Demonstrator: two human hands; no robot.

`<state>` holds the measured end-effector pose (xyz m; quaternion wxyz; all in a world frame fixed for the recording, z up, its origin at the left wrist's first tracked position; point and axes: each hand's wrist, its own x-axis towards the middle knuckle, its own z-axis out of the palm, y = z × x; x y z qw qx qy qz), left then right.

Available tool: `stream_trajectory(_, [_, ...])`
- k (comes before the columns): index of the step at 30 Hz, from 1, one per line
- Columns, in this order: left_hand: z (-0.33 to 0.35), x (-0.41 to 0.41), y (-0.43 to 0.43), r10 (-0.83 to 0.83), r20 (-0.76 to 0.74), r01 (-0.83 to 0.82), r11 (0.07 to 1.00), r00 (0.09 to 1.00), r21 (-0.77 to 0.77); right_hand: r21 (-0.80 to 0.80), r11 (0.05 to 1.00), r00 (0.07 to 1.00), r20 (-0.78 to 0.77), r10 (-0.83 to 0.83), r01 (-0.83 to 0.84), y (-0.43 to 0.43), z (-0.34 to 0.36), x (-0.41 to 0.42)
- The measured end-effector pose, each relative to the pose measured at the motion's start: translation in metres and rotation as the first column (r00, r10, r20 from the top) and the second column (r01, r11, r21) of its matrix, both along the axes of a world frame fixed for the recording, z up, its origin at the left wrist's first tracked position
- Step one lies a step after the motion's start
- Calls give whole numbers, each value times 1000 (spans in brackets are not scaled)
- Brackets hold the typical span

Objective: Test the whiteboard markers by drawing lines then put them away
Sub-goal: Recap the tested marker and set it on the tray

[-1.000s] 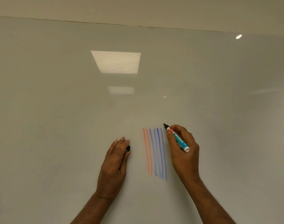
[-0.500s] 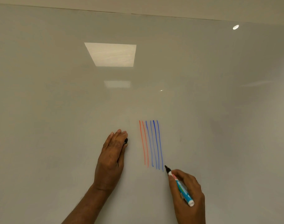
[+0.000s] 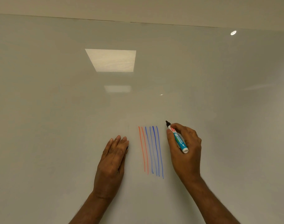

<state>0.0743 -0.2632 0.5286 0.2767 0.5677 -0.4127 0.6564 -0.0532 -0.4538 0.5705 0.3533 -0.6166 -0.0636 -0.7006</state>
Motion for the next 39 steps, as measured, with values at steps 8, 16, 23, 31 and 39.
stream_trajectory(8, [0, 1, 0, 34, 35, -34, 999, 999, -4, -20, 999, 999, -29, -31, 30, -6, -6, 7])
stream_trajectory(16, [2, 0, -3, 43, -10, -43, 998, 999, -47, -78, 995, 997, -39, -66, 63, -5, -83, -7])
stream_trajectory(23, [2, -3, -5, 62, -35, -65, 995, 997, -70, -54, 998, 998, -57, -33, 30, -13, -130, 0])
stream_trajectory(31, [0, 0, -6, 50, -28, -52, 996, 998, -77, 282, 919, 935, -145, 324, -275, -5, -134, -9])
stream_trajectory(39, [-8, -28, 8, -154, -184, 126, 980, 971, -155, 261, 877, 875, -171, 453, -403, 51, -113, -32])
